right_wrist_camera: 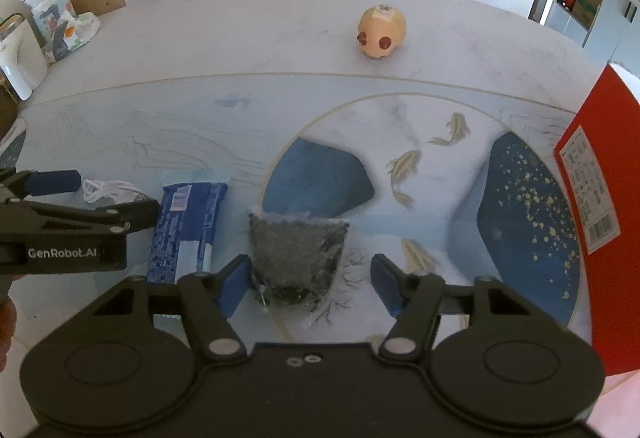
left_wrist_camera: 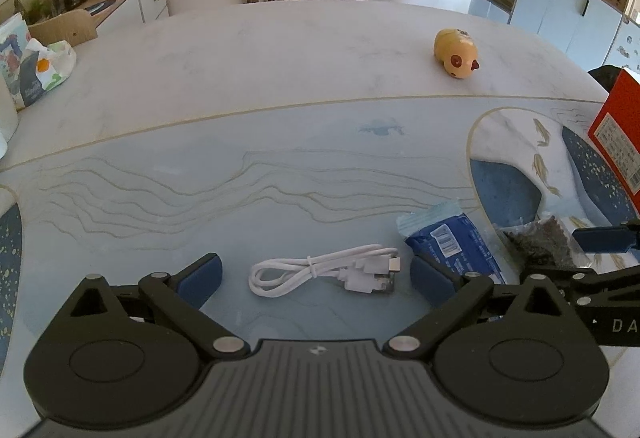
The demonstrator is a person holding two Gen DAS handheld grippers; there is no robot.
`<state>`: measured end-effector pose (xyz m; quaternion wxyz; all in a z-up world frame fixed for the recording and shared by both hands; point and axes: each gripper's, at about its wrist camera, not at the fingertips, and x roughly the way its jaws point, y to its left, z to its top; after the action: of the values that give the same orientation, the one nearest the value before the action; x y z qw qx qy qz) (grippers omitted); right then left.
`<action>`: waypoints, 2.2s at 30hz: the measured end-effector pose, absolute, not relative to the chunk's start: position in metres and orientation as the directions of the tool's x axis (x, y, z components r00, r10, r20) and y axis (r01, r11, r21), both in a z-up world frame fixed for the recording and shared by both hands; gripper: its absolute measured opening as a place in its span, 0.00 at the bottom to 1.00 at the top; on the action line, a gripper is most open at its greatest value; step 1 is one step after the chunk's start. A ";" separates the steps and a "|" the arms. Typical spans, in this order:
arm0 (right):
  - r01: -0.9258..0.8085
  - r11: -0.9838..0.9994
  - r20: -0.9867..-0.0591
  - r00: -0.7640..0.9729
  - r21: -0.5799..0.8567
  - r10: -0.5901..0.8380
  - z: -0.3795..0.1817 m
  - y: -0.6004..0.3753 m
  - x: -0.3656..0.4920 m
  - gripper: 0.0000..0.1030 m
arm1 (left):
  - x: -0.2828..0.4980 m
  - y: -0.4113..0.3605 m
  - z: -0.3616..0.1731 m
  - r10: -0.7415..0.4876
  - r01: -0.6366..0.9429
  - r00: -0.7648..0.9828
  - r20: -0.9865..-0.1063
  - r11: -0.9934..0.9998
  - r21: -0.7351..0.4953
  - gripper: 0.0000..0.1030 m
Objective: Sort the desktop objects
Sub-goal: 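Grasp the white cable with left tool while right tool grasps dark mesh bag, then carry the white cable and dark mesh bag with both tools into the red box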
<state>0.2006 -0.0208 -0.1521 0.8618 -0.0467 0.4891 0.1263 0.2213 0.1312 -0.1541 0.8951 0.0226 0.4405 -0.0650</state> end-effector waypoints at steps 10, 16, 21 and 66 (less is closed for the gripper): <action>-0.276 0.961 -0.854 0.496 0.015 0.156 -0.150 -0.019 0.202 0.41 | 0.218 0.125 -0.153 -0.086 0.149 0.614 -0.785 0.989 0.008 0.85; -0.265 0.964 -0.852 0.499 0.025 0.160 -0.147 -0.024 0.202 0.33 | 0.216 0.120 -0.151 -0.100 0.180 0.616 -0.782 0.984 0.015 0.75; -0.257 0.966 -0.846 0.510 0.025 0.157 -0.143 -0.033 0.200 0.31 | 0.214 0.118 -0.150 -0.107 0.176 0.609 -0.786 0.984 0.003 0.74; -0.153 0.985 -0.722 0.672 0.081 0.164 -0.046 -0.185 0.150 0.30 | 0.168 -0.039 -0.038 -0.302 0.355 0.643 -0.703 0.932 -0.075 0.73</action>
<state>0.1503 -0.1854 -0.0460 0.9144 0.0069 0.3954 0.0865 0.1684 -0.0391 -0.0381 0.9058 0.0346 0.3814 -0.1812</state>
